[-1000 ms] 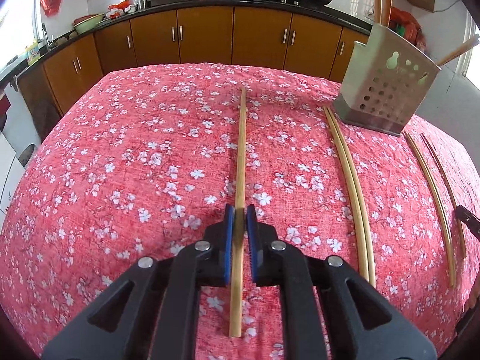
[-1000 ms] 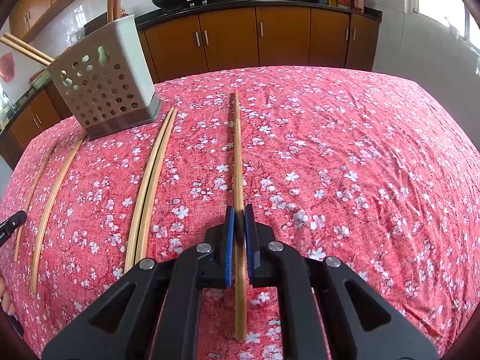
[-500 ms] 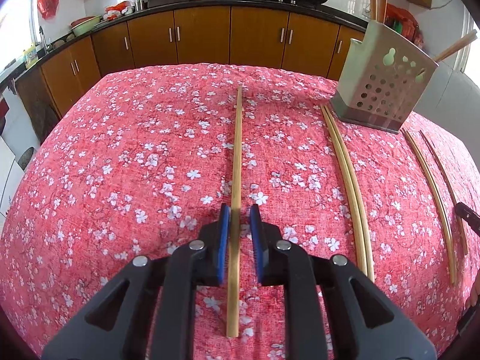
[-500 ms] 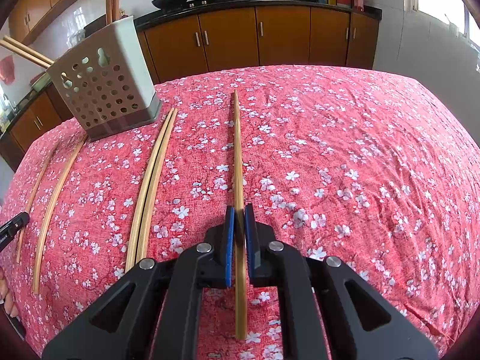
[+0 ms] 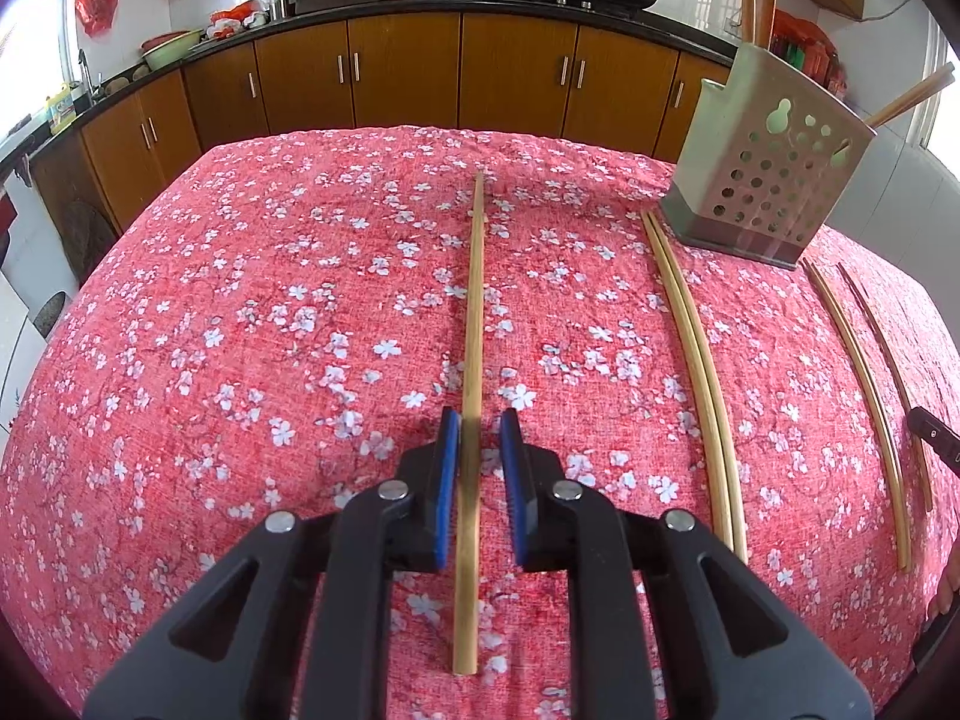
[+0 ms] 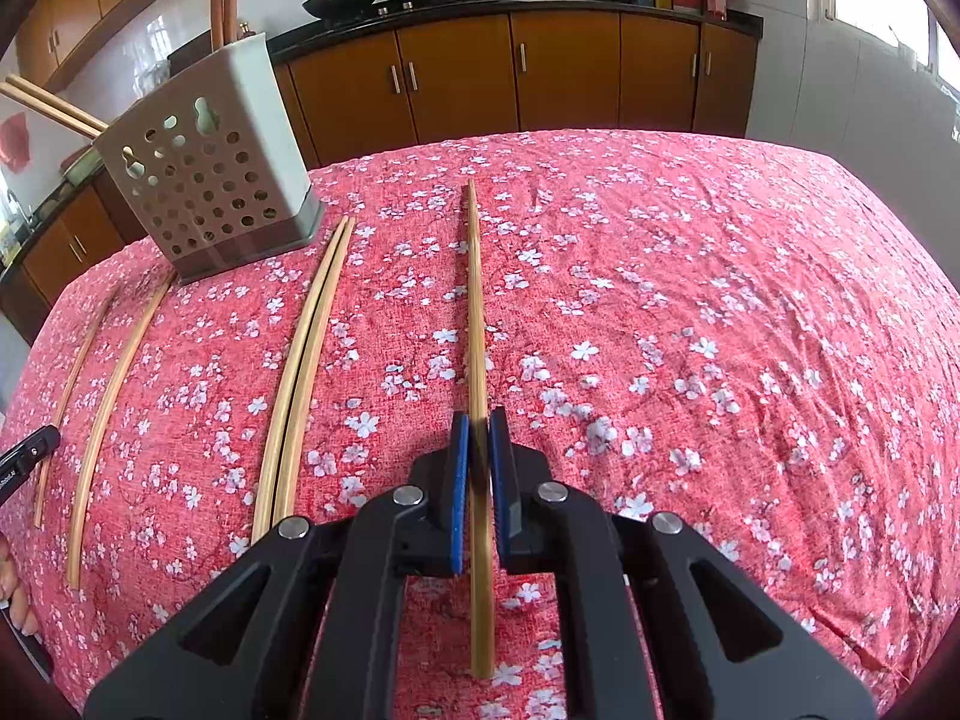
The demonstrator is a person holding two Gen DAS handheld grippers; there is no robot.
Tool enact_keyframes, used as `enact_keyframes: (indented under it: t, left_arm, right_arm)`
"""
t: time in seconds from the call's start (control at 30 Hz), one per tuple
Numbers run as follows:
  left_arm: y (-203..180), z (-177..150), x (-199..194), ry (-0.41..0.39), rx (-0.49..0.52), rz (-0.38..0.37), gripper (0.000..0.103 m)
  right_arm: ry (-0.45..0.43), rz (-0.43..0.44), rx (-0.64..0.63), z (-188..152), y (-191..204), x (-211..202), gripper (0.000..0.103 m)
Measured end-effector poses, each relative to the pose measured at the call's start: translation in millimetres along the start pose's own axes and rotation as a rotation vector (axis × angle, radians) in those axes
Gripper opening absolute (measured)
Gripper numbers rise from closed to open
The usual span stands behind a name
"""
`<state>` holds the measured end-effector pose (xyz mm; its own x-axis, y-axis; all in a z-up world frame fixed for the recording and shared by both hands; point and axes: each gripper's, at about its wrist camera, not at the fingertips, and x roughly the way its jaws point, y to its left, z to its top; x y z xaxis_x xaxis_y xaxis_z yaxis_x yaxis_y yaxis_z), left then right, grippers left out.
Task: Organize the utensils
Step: 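Hold the grasped chopsticks against the cloth with both tools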
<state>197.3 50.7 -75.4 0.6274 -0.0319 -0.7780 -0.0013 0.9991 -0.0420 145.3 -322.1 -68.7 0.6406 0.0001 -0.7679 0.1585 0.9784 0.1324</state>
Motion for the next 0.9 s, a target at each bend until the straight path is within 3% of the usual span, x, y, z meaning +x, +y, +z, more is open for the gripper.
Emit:
enact_keyframes:
  t: [0.7, 0.9]
  left_arm:
    - [1, -1, -1, -0.002, 0.000, -0.002, 0.016]
    - [-6, -7, -6, 0.012, 0.069, 0.019, 0.016]
  right_arm:
    - [0.000, 0.000, -0.002, 0, 1, 0, 0.008]
    - [0.003, 0.008, -0.006, -10, -3, -8, 0.008]
